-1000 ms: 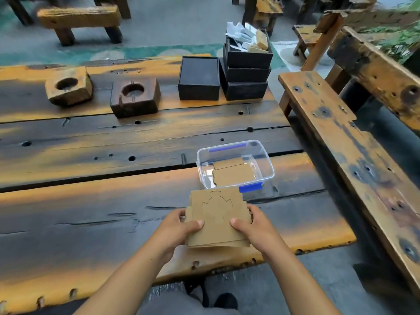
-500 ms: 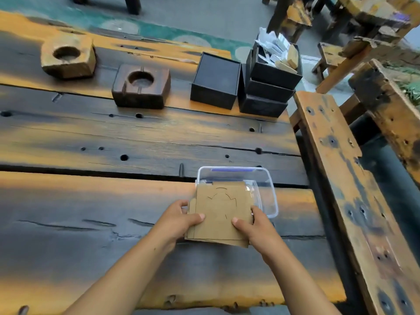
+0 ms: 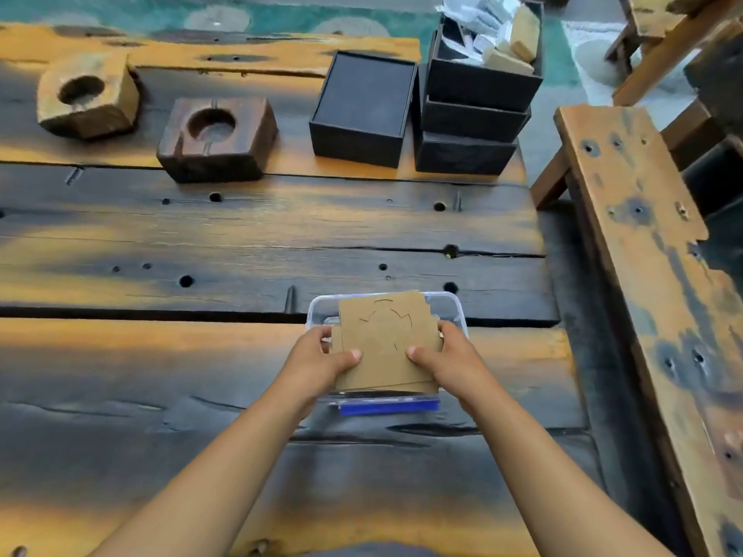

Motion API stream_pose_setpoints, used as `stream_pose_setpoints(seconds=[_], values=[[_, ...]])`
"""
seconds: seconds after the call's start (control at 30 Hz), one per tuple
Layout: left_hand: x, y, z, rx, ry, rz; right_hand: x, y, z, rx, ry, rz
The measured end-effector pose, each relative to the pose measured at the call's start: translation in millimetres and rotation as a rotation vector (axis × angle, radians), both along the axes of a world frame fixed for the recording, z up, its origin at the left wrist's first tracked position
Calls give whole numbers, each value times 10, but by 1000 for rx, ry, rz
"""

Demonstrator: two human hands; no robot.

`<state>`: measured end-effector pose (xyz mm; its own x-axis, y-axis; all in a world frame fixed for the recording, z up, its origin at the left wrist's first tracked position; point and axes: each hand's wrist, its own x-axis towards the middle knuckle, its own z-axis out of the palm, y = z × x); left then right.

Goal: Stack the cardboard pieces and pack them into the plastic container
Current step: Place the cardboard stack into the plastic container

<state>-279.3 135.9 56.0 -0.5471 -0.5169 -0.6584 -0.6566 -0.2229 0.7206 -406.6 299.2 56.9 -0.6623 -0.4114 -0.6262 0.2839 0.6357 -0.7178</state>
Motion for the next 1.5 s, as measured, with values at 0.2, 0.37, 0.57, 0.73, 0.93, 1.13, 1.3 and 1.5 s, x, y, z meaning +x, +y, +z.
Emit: stream_pose_setpoints(seconds=[0.2,0.37,0.57,0.73,0.93,1.13,1.3,1.5], values=[[-137,77,-236,45,-117,-25,-69,-96,-255,119,1,50],[-188,138,-363,32,-190,-7,-84,-95,-425,201,-31,72],[-222,127,-461,39,-230,4,-94,-146,-525,295,6,130],[-261,151,-505,-9,-272,-40,-104,-146,-579,368,84,169],[-291,155,-468,-47,-313,-111,-142,-133,-594,407,91,224],[-205,191,-277,-113,-258,-107,-24,-88,-373,397,125,214],[53,146,-100,-190,-140,-127,181,71,-117,289,299,129],[266,42,-52,-283,-23,-369,558,266,46,261,235,-87]])
